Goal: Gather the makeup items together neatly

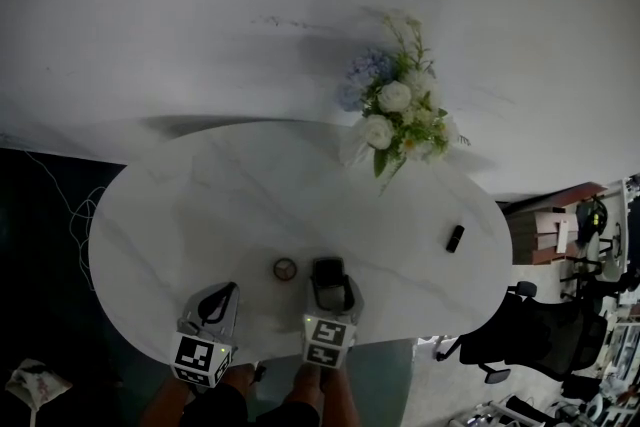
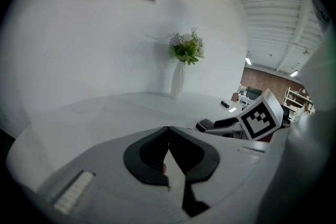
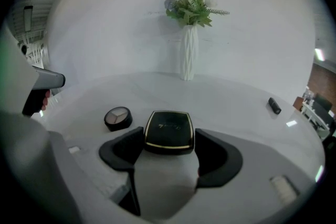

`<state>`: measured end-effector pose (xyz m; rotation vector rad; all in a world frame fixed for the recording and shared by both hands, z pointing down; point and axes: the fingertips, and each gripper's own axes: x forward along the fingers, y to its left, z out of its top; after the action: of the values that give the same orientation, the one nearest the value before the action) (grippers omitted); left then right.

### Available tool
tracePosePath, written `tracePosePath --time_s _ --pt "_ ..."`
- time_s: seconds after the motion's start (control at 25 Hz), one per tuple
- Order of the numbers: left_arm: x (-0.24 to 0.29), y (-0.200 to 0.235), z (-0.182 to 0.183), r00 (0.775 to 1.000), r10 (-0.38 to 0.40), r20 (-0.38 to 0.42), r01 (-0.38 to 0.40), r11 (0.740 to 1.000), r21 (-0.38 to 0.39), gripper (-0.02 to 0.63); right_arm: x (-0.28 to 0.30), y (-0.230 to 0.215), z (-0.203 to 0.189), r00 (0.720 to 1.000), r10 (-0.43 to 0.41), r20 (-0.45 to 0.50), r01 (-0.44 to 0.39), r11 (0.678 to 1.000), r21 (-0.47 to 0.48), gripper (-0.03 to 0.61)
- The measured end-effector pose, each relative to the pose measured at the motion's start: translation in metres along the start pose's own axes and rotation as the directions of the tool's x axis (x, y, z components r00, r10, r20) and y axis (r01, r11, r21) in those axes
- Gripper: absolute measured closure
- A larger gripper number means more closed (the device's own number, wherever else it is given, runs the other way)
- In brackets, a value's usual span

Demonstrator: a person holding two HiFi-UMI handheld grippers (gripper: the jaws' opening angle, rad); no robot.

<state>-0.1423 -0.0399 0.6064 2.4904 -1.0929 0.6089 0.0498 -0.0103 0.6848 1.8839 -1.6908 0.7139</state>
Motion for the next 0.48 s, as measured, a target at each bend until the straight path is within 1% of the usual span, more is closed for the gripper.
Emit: tracePosePath --time_s 0.24,0.48 --pt "-0.007 0.002 0.016 0.999 0.013 0.032 -0.013 1.000 0.008 0.603 -0.013 -0.003 0.018 0.999 0.006 0.042 -0.006 1.000 0.002 0.270" --pt "-0.021 -0.009 0.057 0.995 0.015 0.102 -0.018 0.999 0.031 0.603 -0.047 -0.012 0.060 0.993 0.007 0.121 -0.008 1.000 0.006 0.270"
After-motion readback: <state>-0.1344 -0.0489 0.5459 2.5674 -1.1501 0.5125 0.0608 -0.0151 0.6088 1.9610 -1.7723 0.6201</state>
